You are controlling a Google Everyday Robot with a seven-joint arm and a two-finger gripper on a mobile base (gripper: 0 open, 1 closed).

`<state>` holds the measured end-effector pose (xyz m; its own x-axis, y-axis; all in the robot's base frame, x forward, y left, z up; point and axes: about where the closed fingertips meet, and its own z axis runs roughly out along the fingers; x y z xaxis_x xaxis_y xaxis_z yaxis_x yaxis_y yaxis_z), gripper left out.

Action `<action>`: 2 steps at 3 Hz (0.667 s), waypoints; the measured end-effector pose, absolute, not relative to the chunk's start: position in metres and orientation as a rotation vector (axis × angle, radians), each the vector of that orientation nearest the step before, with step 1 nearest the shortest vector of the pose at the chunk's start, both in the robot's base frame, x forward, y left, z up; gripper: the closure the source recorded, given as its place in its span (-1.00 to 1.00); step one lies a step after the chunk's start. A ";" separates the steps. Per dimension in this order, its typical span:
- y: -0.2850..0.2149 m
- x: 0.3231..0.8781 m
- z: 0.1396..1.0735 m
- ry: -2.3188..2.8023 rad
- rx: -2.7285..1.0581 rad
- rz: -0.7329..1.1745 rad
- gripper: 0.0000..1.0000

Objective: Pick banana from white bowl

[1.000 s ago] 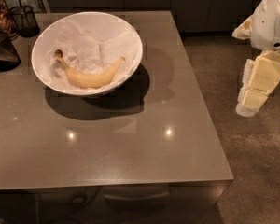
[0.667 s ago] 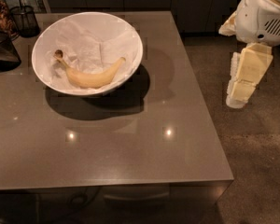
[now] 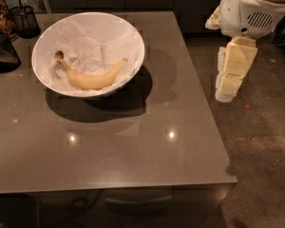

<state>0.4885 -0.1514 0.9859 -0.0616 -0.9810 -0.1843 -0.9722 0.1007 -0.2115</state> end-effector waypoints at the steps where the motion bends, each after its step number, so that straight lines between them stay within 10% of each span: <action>1: -0.130 0.501 0.990 2.016 -1.947 0.005 -1.00; 2: -0.089 0.516 1.010 1.887 -2.024 0.001 -1.00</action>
Offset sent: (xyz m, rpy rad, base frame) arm 0.0397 0.1143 0.0448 0.0582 -0.0657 0.2982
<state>0.5161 -0.0893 1.0097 0.1023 -0.9627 -0.2504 -0.9631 -0.0328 -0.2671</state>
